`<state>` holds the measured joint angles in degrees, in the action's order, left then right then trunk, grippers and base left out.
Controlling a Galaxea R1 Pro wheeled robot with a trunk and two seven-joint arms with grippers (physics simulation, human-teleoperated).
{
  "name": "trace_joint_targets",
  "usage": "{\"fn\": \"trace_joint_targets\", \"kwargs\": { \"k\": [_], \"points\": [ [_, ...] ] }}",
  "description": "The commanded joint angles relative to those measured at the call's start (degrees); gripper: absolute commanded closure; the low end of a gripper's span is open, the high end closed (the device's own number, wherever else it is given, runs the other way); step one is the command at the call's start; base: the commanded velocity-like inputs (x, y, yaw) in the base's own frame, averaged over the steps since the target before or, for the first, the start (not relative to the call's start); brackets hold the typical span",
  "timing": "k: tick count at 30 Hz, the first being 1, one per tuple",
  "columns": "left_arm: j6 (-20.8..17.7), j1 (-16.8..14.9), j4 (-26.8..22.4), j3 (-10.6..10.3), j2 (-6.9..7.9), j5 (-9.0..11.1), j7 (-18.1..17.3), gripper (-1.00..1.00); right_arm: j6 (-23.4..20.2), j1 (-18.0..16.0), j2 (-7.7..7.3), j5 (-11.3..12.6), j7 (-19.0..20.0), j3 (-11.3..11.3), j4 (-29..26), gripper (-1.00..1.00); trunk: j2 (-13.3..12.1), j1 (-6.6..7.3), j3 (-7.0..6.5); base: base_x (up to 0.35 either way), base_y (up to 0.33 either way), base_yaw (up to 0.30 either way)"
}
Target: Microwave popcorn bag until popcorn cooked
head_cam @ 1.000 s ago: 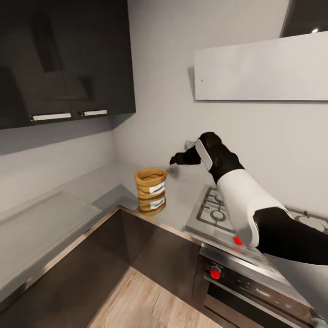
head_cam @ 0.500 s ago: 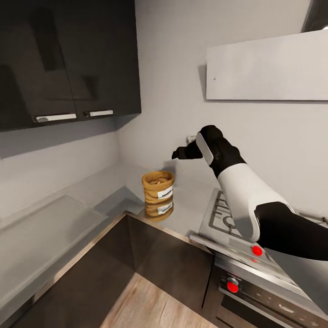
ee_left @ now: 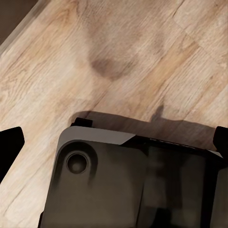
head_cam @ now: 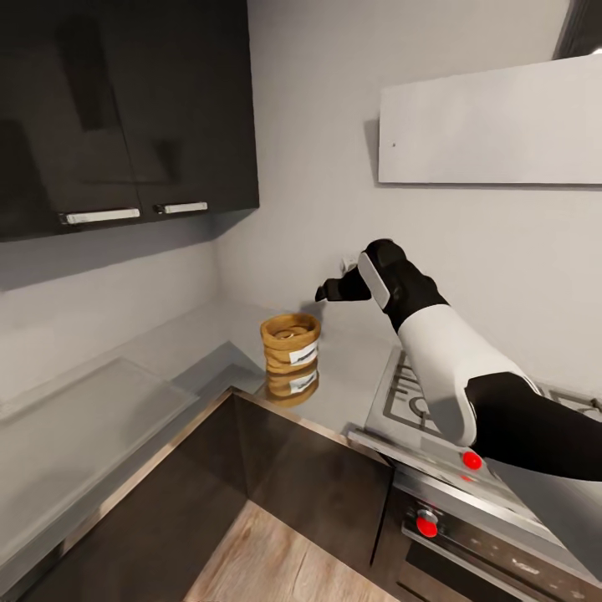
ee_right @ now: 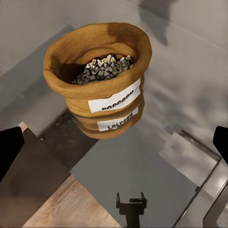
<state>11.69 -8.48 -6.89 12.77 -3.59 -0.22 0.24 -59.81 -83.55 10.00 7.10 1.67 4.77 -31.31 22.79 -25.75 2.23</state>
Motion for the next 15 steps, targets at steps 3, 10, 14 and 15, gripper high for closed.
{"fn": "trace_joint_targets", "kwargs": {
  "k": [3,10,14,15],
  "points": [
    [0.2,0.0,0.0,0.2,-0.03,0.0,0.0,-1.0,-0.2,-0.1,-0.07,0.1,0.0,0.1,0.1,-1.0,0.1,-0.04,0.14,0.0,0.0,0.139],
    [0.2,0.0,0.0,0.2,-0.06,0.0,0.0,-1.0,-0.2,-0.2,-0.29,0.1,0.0,0.2,0.0,-1.0,0.1,-0.04,0.14,0.078,-0.172,0.267],
    [0.2,0.0,0.0,0.2,-0.04,0.0,0.0,-1.0,-0.2,-0.2,-0.33,0.0,0.0,0.3,0.0,-1.0,0.1,-0.04,0.14,0.045,-0.085,0.279],
    [0.2,0.0,0.0,0.2,-0.03,0.0,0.0,-1.0,-0.2,-0.2,-0.33,0.0,0.0,0.3,0.0,-1.0,0.1,-0.04,0.14,0.011,-0.02,0.253]
  ]
}}
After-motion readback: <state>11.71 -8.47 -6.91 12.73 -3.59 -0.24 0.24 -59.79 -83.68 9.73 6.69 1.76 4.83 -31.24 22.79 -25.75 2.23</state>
